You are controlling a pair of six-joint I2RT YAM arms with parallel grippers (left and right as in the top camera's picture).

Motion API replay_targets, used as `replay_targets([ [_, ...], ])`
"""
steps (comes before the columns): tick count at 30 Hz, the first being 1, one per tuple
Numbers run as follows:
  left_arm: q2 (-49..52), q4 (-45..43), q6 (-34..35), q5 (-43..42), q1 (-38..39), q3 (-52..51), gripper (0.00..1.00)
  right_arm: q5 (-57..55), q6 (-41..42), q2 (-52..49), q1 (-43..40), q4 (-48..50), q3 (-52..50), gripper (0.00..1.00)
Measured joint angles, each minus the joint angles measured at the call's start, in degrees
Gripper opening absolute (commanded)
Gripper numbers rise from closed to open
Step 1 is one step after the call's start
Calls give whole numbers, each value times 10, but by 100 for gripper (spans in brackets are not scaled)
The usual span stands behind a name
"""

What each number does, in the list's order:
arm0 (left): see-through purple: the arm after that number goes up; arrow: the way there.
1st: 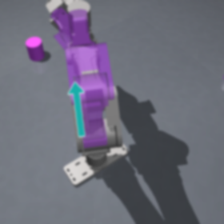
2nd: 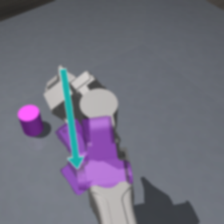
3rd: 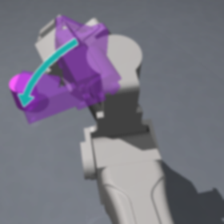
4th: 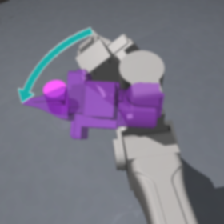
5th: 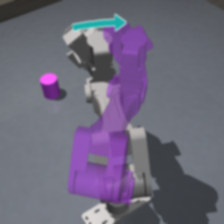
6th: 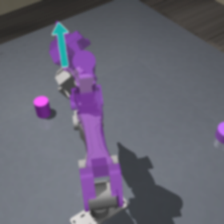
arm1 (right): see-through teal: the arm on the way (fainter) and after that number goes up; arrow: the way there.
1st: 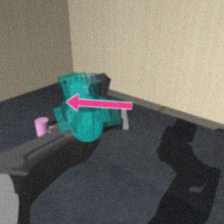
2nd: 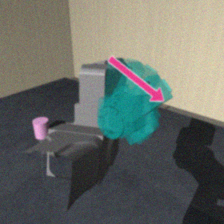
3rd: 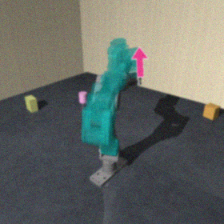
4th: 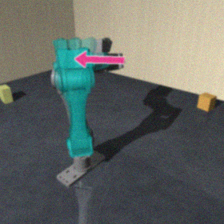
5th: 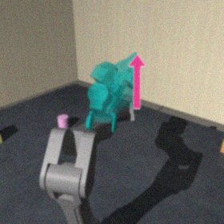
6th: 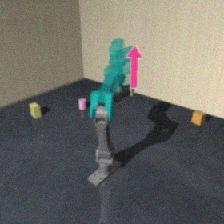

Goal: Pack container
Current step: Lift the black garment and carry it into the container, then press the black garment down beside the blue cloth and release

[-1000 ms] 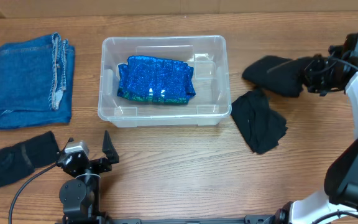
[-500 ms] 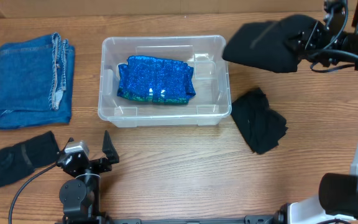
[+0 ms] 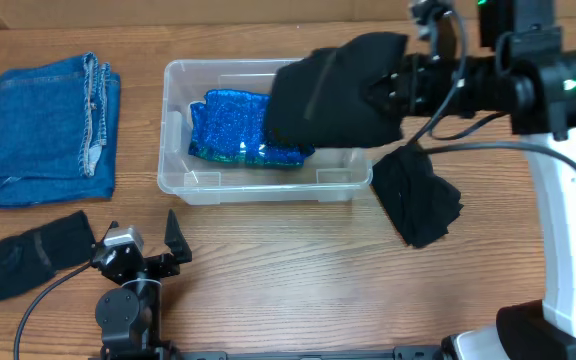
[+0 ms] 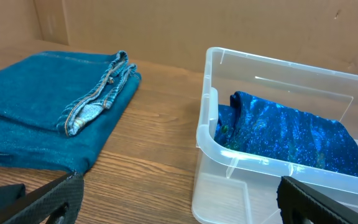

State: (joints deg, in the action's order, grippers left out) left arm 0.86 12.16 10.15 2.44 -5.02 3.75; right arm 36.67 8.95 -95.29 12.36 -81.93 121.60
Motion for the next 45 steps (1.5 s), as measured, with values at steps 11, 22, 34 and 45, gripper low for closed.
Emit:
replay_targets([
  [11,0,0,0,0,0,0,100,-46,28,2,129,107,-143,4],
  [22,0,0,0,0,0,0,100,-52,60,2,159,269,-290,4],
  [34,0,0,0,0,0,0,100,-51,93,-87,219,387,-292,4],
  [45,0,0,0,0,0,0,100,-50,105,-87,187,414,-292,4],
])
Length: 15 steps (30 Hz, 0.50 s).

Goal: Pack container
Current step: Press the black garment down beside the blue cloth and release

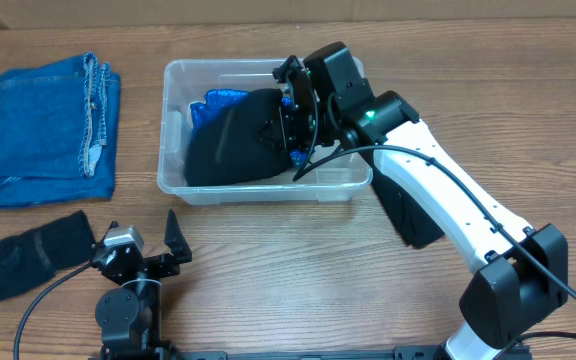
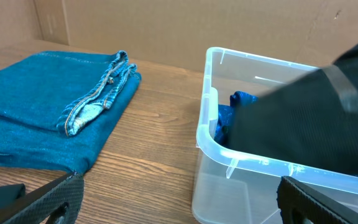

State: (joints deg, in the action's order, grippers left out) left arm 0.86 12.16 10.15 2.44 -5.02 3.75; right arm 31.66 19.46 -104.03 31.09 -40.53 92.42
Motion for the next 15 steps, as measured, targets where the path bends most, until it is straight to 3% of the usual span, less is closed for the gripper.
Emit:
replay_targets([
  [15,0,0,0,0,0,0,100,-19,-29,0,42,-21,0,4],
])
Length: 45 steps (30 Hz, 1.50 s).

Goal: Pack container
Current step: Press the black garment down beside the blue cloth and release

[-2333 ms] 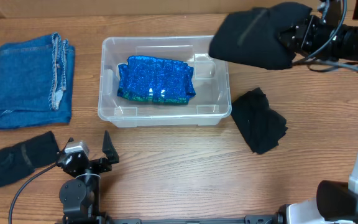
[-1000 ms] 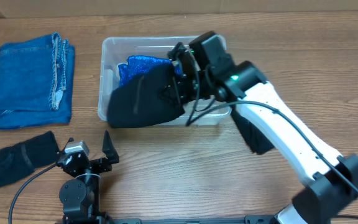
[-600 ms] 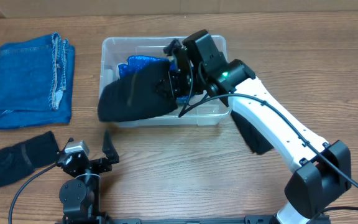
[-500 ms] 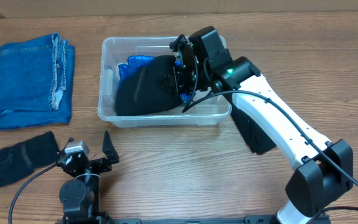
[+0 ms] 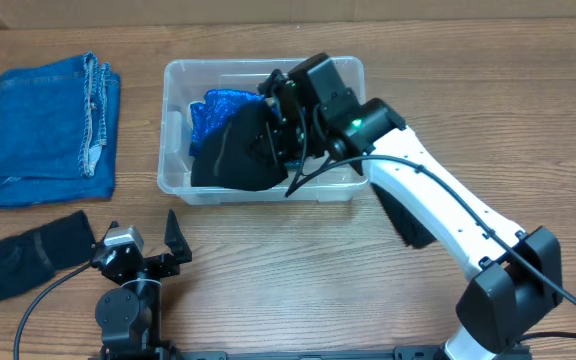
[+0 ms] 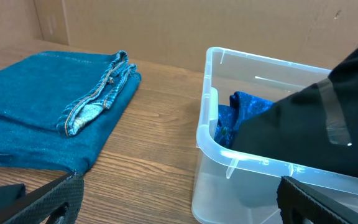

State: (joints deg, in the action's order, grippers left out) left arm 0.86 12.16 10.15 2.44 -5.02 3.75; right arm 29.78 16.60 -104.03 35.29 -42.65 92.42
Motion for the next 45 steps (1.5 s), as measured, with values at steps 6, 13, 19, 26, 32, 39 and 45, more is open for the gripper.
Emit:
replay_targets([
  [6,0,0,0,0,0,0,100,-3,-1,0,12,6,0,4],
  [13,0,0,0,0,0,0,100,-53,-3,0,12,-20,0,31],
  [19,0,0,0,0,0,0,100,-100,-1,-15,12,-41,0,37],
  [26,0,0,0,0,0,0,100,-204,-2,-46,12,-87,0,43],
  [32,0,0,0,0,0,0,100,-304,-4,-71,12,-122,1,62],
  [39,0,0,0,0,0,0,100,-335,-24,-74,-3,-135,1,89],
  [45,0,0,0,0,0,0,100,-325,-58,-78,-33,-180,33,92],
])
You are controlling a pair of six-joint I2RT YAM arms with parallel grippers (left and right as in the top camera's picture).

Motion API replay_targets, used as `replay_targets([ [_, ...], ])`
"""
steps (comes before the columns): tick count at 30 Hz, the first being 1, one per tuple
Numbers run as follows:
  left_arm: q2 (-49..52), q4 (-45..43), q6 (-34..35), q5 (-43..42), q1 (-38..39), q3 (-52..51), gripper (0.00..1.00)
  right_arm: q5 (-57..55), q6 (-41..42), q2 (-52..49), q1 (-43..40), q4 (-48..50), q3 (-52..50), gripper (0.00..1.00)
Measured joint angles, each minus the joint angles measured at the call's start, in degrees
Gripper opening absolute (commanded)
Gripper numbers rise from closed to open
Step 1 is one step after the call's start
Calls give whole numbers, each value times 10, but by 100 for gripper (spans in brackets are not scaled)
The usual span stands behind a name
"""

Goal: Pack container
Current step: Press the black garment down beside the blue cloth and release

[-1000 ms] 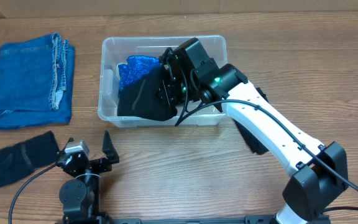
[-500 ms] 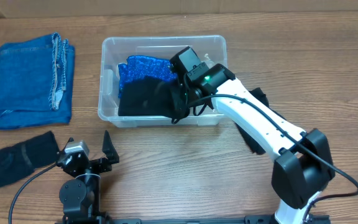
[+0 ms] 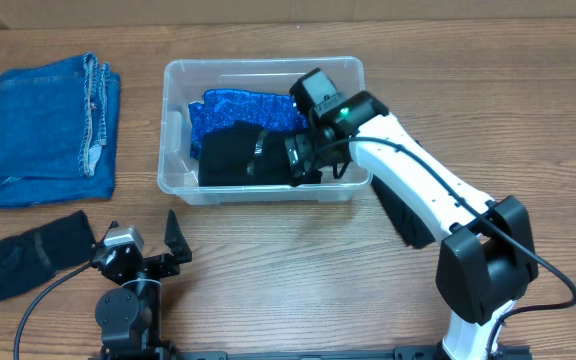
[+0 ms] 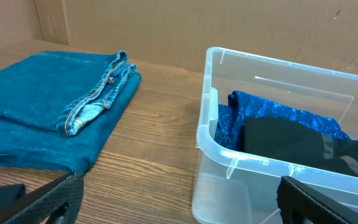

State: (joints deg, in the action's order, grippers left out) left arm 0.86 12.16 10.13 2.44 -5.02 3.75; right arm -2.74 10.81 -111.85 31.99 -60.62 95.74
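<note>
A clear plastic bin (image 3: 265, 64) (image 4: 207, 143) stands at mid table. A sparkly blue cloth (image 3: 238, 105) (image 4: 272, 112) lies along its back. In front of that cloth lies a black garment (image 3: 238, 160) (image 4: 291, 143) with grey stripes. My right gripper (image 3: 303, 162) is down inside the bin at the garment's right end, and its dark fingers merge with the fabric, so how the jaws stand is unclear. At the table's front edge my left gripper (image 3: 143, 240) (image 4: 179, 199) rests open, holding nothing.
Folded blue jeans (image 3: 53, 125) (image 4: 48, 99) lie at the far left. In front of them, left of my left gripper, is a black cloth (image 3: 33, 250). Another black garment (image 3: 413, 205) lies right of the bin, partly under the right arm.
The black garment was bunched in my right gripper over the bin's middle. It now lies spread in the bin's front half, with the gripper lower at its right end. The left arm is unchanged.
My right gripper first held the black garment in the air over the bin's right side. Then the garment hung over the bin, covering most of the blue cloth, then lower in a bunch. Now it lies flat inside, in front of the blue cloth.
</note>
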Motion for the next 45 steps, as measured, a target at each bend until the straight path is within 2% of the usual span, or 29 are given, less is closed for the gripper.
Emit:
replay_targets([
  [3,0,0,0,0,0,0,100,25,-11,-1,-8,-23,52,91],
  [5,0,0,0,0,0,0,100,53,-21,-1,-8,-28,86,86],
  [7,0,0,0,0,0,0,100,87,-25,-1,-8,-32,99,74],
  [8,0,0,0,0,0,0,100,104,-27,-1,-8,-36,99,60],
  [13,0,0,0,0,0,0,100,159,-30,-1,3,-57,99,17],
  [17,0,0,0,0,0,0,100,171,-30,-15,27,-58,100,7],
  [26,0,0,0,0,0,0,100,176,-23,-114,42,-42,100,6],
  [37,0,0,0,0,0,0,100,176,-21,-122,42,56,39,6],
  [45,0,0,0,0,0,0,100,176,-20,-122,40,57,36,6],
])
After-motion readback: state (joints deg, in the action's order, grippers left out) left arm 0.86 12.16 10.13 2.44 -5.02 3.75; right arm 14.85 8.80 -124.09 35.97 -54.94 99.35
